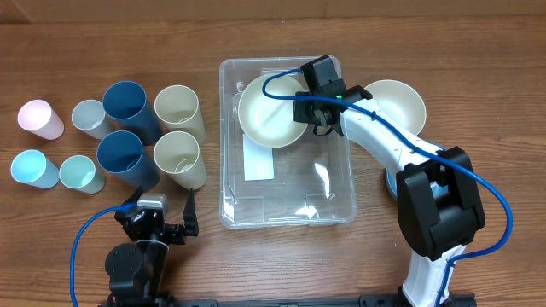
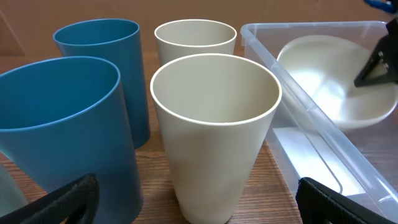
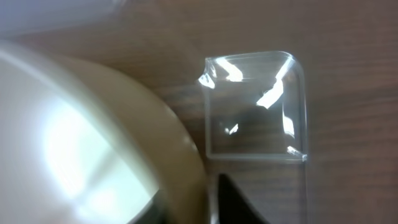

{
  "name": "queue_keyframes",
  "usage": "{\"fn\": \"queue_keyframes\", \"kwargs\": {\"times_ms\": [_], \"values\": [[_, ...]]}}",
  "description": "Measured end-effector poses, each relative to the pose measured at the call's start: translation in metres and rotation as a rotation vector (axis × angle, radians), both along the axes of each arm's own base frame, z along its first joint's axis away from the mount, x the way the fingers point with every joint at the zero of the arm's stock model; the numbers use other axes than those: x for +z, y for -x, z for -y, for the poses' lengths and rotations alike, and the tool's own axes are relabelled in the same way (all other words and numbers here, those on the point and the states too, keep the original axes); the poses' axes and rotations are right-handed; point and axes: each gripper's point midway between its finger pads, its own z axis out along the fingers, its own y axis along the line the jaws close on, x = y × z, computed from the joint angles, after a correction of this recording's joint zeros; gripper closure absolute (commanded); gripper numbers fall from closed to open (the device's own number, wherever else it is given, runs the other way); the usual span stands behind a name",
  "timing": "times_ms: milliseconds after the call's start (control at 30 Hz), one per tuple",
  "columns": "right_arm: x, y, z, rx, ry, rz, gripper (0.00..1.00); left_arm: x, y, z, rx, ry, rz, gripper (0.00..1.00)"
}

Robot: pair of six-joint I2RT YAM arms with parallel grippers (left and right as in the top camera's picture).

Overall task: Pack container
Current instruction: 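Lift the cream bowl with the right gripper and place it in the bin, then grasp the rim of the blue bowl with the right gripper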

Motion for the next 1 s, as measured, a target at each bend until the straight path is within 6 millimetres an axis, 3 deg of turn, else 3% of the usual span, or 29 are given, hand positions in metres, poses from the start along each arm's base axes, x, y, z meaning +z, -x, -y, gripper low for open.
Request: {"fn": "queue_keyframes", "kwargs": {"times_ms": [33,67,167,233,367,433,500,567,633,667,733,767,833,900,1000], "values": [[0.001,-0.001,-0.001,0.009,0.0,0.008,0.52,0.0,0.0,0.0,0.0,0.0,0.0,0.0],[0.001,0.0,-0.001,0.018,0.006,0.005,0.49,0.0,0.0,0.0,0.0,0.0,0.0,0.0],[0.004,0.008,0.002,0.036,0.023,-0.021,0.48,0.0,0.0,0.0,0.0,0.0,0.0,0.0],[0.019,0.012,0.004,0.043,0.031,-0.032,0.48,0.0,0.0,0.0,0.0,0.0,0.0,0.0],[0.1,0.027,0.014,0.04,0.013,0.021,0.42,0.0,0.0,0.0,0.0,0.0,0.0,0.0],[0.151,0.038,0.028,0.008,-0.01,0.085,0.37,0.0,0.0,0.0,0.0,0.0,0.0,0.0],[0.208,0.056,0.06,-0.067,-0.036,0.166,0.36,0.0,0.0,0.0,0.0,0.0,0.0,0.0],[0.249,0.079,0.105,-0.181,-0.049,0.223,0.35,0.0,0.0,0.0,0.0,0.0,0.0,0.0],[0.265,0.105,0.157,-0.337,-0.048,0.216,0.35,0.0,0.0,0.0,0.0,0.0,0.0,0.0],[0.269,0.12,0.196,-0.452,-0.023,0.21,0.35,0.0,0.0,0.0,0.0,0.0,0.0,0.0],[0.253,0.14,0.23,-0.568,-0.002,0.113,0.36,0.0,0.0,0.0,0.0,0.0,-0.001,0.0],[0.238,0.149,0.259,-0.666,0.011,0.057,0.36,0.0,0.0,0.0,0.0,0.0,-0.001,0.0],[0.209,0.158,0.294,-0.79,0.018,-0.029,0.36,0.0,0.0,0.0,0.0,0.0,-0.001,0.0],[0.181,0.162,0.307,-0.837,0.003,-0.099,0.35,0.0,0.0,0.0,0.0,0.0,-0.001,0.0],[0.123,0.17,0.319,-0.889,-0.035,-0.206,0.3,0.0,0.0,0.0,0.0,0.0,0.0,0.0]]}}
